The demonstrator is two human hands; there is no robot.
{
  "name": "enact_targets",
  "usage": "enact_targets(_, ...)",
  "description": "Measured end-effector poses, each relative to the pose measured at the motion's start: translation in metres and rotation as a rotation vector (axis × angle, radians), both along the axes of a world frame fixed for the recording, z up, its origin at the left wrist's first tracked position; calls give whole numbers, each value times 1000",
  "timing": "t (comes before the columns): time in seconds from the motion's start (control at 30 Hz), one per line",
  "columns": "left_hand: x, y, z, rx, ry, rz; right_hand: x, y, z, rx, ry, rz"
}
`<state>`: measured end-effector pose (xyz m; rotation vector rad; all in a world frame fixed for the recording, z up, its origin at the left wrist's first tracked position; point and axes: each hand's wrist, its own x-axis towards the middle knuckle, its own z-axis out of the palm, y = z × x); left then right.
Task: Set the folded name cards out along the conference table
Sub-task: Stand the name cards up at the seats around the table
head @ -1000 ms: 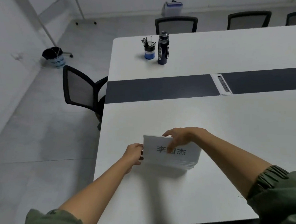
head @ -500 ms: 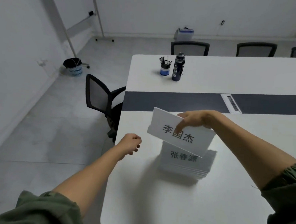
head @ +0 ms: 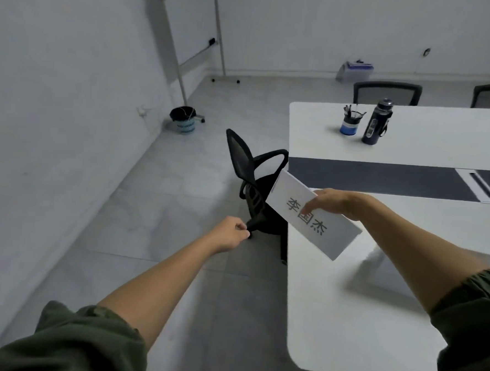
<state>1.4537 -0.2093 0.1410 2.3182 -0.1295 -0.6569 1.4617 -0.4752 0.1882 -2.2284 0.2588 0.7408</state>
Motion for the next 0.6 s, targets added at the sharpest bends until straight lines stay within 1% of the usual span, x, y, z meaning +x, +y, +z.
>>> enact_targets(0.13,16,71,2,112,-35,22,19,62,-17,-10,33,19)
enact_targets(0.2,32,97,1,118,-43,40,39,86,-19,-19,40,31)
enact_targets(0.4,98,133,-12,120,-31,-1,113,130,-32,-37,50,18)
enact_targets(0.5,148,145,-16,129,-47,-23,163,147,-43,-20,51,13)
enact_targets(0.6,201,156,-12,163,-23,-48,211,157,-46,3,70,-22)
